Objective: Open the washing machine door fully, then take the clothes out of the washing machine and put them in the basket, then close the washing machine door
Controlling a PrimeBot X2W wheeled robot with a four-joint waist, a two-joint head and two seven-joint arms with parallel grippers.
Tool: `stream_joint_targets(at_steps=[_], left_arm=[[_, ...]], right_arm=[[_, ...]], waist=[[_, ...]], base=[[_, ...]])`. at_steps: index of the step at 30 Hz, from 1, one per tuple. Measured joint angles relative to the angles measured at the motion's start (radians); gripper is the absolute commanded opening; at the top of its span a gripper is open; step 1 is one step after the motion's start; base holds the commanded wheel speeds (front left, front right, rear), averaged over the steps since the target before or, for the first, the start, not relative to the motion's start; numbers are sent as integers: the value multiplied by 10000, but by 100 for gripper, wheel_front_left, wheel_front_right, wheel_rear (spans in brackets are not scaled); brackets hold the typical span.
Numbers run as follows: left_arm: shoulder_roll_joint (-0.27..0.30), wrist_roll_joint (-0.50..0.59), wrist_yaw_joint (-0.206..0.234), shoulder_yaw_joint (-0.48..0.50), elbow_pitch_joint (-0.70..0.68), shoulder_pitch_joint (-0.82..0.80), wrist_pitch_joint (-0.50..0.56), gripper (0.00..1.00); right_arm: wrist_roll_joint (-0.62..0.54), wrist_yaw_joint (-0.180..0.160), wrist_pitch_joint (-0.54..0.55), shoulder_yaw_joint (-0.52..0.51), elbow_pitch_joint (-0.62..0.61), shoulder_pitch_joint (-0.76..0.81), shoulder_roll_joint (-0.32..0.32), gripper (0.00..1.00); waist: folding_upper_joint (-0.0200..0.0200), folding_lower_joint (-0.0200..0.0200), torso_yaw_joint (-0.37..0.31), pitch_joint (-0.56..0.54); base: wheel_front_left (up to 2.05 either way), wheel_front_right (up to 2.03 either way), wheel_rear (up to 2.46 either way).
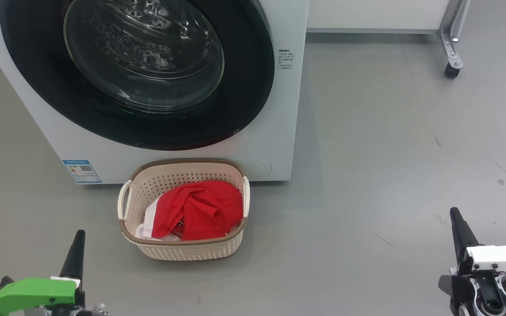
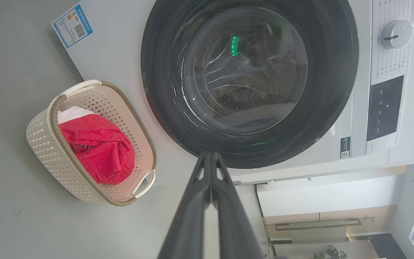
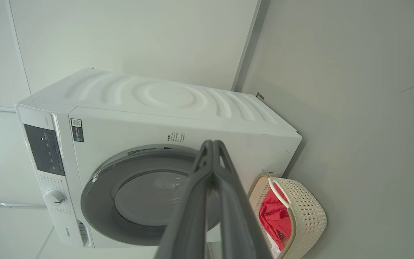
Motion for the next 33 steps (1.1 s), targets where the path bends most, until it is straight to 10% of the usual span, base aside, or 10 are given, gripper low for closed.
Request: stream_joint_targets(at_steps=[33], left_arm=[[-50,-1126,0,217,173,-244,330,0]], right_arm=[[1333,180,295,-113,364,-327,-50,0]], waist=[[0,1,-19,-19]], base=[[0,0,0]])
